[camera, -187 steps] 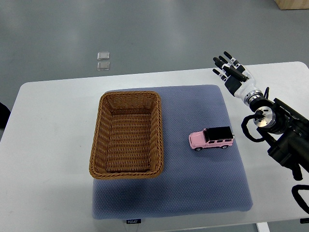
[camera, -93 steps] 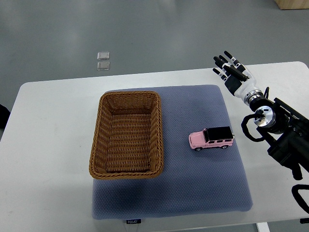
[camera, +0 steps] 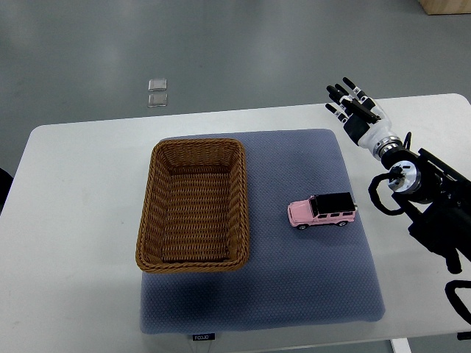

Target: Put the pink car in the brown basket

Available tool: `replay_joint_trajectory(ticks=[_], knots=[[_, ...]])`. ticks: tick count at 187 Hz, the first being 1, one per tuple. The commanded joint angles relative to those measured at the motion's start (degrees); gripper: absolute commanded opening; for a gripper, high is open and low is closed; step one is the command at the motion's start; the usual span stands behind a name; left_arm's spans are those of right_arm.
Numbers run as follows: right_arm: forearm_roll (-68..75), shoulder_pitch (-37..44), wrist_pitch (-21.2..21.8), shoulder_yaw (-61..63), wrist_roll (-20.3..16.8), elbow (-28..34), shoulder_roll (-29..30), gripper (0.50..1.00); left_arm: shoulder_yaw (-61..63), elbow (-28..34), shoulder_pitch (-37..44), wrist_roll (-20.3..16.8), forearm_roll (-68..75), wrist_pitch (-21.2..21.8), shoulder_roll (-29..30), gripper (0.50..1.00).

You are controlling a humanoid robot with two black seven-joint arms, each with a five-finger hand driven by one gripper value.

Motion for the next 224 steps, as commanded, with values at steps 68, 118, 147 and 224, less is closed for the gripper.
replay_joint_trajectory(ticks=[68,118,147,224], knots=[[0.1,0.4,-0.1,0.0,0.0,1.0,-0.1,0.911,0.0,0.0,0.1,0.0,0.0,0.0,0.0,1.000],[-4.3,3.3,-5.4,-6.1,-0.7,6.3,-2.3,0.911,0.0,0.0,0.1,0.0,0.0,0.0,0.0,1.000],[-13.8,10.9,-5.8,-20.5,-2.1,10.9,-9.7,0.911,0.0,0.0,0.1,0.0,0.0,0.0,0.0,1.000],[-33.3,35.9,7.8,-60.0,-6.0,25.0,-27.2,0.909,0.0,0.0,0.0,0.0,0.0,0.0,0.0,1.000]])
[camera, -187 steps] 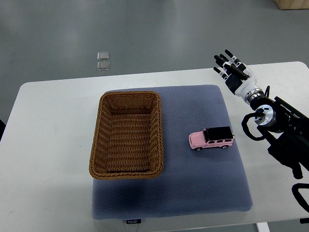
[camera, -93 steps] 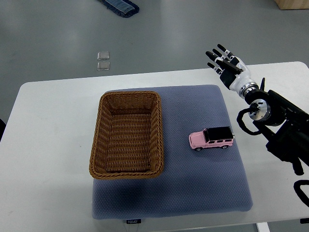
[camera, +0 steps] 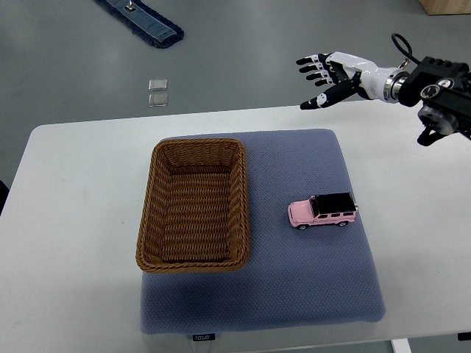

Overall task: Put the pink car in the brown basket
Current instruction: 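Swing the right hand over the pink toy car, palm down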

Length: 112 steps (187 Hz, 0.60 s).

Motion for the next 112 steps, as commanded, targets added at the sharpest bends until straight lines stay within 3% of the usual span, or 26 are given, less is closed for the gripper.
replay_joint_trajectory(ticks=[1,39,66,112], knots=[[-8.8,5.1,3.7,-7.2,-0.1,6.1,-3.9,0.909,0.0,-0.1,0.0,0.0,0.0,0.0,0.0,1.000],[-21.1,11.9,5.5,-17.3,-1.7,14.0,-6.3,0.907,0.1,0.0,0.0,0.0,0.0,0.0,0.0,1.000],[-21.3,13.2,6.5,-19.9,-4.7,14.1,-3.6,0.907,0.0,0.0,0.0,0.0,0.0,0.0,0.0,1.000],[-21.2,16.5,9.4,-26.7,-5.1,14.7,0.3,0.907,0.0,0.0,0.0,0.0,0.0,0.0,0.0,1.000]])
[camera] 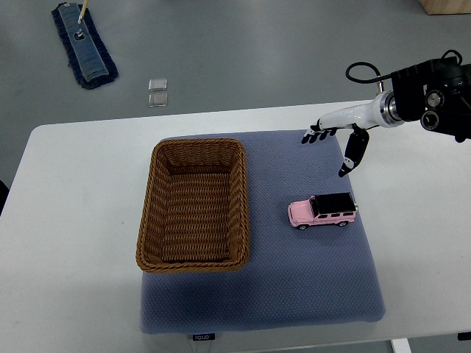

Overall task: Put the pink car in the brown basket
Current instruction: 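Swing the right hand over the pink toy car, palm down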

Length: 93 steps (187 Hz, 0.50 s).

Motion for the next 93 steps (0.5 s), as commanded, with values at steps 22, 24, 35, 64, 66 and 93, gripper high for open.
replay_joint_trajectory(ticks=[22,24,35,64,66,93], knots=[[0.2,1.0,7.8,-1.6,0.1,1.6,0.5,0.907,0.0,0.0,0.0,0.0,0.0,0.0,0.0,1.000],[0.3,1.2,8.3,-1.4,0.1,1.6,0.5,0.907,0.0,0.0,0.0,0.0,0.0,0.0,0.0,1.000],[0.9,1.5,9.6,-1.2,0.0,1.9,0.9,0.907,0.0,0.0,0.0,0.0,0.0,0.0,0.0,1.000],[10.1,1.6,9.4,-1.6,-2.6,1.3,0.6,0.905,0.0,0.0,0.0,0.0,0.0,0.0,0.0,1.000],[10.8,1.6,9.3,-1.8,-3.0,1.3,0.6,0.905,0.0,0.0,0.0,0.0,0.0,0.0,0.0,1.000],[14.2,1.3,7.0,-2.2,-9.9,1.3,0.0,0.879,0.0,0.0,0.0,0.0,0.0,0.0,0.0,1.000]])
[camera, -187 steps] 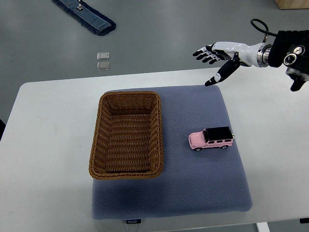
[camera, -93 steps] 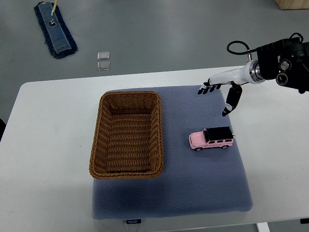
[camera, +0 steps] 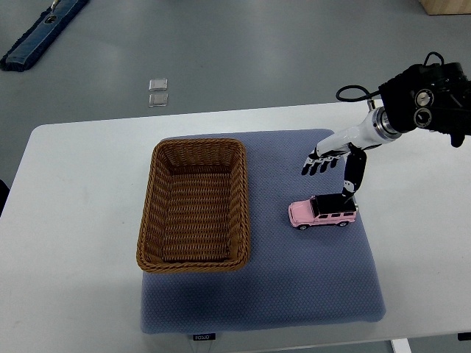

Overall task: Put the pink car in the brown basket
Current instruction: 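Swing the right hand over the pink toy car, palm down, then lower the right hand onto the pink car and close fingers around it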

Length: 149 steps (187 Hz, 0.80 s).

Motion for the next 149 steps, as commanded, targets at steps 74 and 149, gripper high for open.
replay_joint_trajectory(ticks=[74,149], knots=[[5.4,-2.8,-4.8,-1.6,-4.5,0.4,-0.8,0.876,0.0,0.0,0.0,0.0,0.0,0.0,0.0,1.000],[4.2,-6.2,-10.0,-1.3,-4.1,0.0,4.3,0.876,0.0,0.0,0.0,0.0,0.0,0.0,0.0,1.000]])
